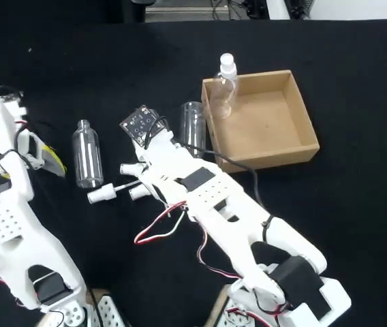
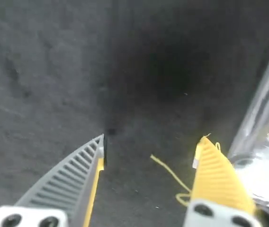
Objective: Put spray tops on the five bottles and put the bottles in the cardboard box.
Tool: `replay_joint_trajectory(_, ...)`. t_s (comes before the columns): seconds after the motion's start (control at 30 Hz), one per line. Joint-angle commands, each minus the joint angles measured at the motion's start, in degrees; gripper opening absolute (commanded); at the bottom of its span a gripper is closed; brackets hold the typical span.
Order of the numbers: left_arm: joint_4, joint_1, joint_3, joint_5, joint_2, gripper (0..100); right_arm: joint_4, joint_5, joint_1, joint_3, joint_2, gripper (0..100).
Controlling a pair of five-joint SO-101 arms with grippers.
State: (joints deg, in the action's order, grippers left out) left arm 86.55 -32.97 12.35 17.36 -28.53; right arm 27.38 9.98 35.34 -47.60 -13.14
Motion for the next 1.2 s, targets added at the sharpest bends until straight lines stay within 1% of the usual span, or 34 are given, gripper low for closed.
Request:
replay_joint_trajectory(0.0, -5.36, -0.84, -8.66, -0.79, 9.14, 29, 3.43, -4.13, 1.93, 4.44, -7.16, 20.4)
replay_joint_trajectory(0.07, -9.41, -3.21, -16.4, -0.18, 12.66, 29, 6.15, -8.18, 3.08, 6.81, -8.75, 20.4)
replay_joint_trajectory(0.1, -11.52, -4.7, -20.53, 1.58, 14.68, 29, 6.51, -10.73, 3.6, 7.6, -9.01, 20.4)
replay_joint_trajectory(0.17, -16.09, -7.69, -28.44, 4.84, 18.81, 29, 6.33, -15.21, 4.92, 8.75, -9.01, 20.5)
replay_joint_trajectory(0.23, -21.01, -11.12, -35.47, 5.89, 22.77, 29, 3.87, -17.67, 6.86, 9.1, -8.48, 20.5)
replay_joint_trajectory(0.37, -29.89, -16.04, -47.08, 5.36, 28.75, 29, -2.9, -18.64, 11.87, 11.38, -3.21, 20.5)
replay_joint_trajectory(0.43, -34.55, -17.01, -52.35, 3.16, 30.59, 29, -4.84, -18.64, 13.8, 14.2, 1.71, 20.5)
replay_joint_trajectory(0.53, -40.79, -17.71, -58.15, 0.62, 32.35, 29, -4.92, -19.08, 14.33, 21.41, 10.51, 20.6)
replay_joint_trajectory(0.6, -43.69, -17.8, -60.53, -0.44, 32.97, 29, -3.96, -22.24, 14.24, 26.77, 16.31, 20.7)
replay_joint_trajectory(0.67, -45.01, -17.8, -61.93, -1.23, 33.32, 29, -1.32, -25.49, 14.24, 32.66, 21.76, 23.4)
replay_joint_trajectory(0.8, -45.63, -19.21, -62.11, -1.05, 33.32, 29, 5.8, -30.95, 14.33, 44.44, 30.99, 38.4)
replay_joint_trajectory(0.87, -45.27, -20.18, -61.23, -0.97, 33.23, 29, 8.7, -31.82, 14.24, 50.24, 34.77, 43.7)
replay_joint_trajectory(1.0, -45.19, -22.2, -60.0, -0.97, 33.23, 29, 13.36, -32.7, 14.51, 61.93, 41.63, 44.8)
replay_joint_trajectory(1.17, -45.19, -23.43, -59.74, -0.88, 33.23, 29, 15.74, -33.76, 14.24, 74.59, 51.38, 44.8)
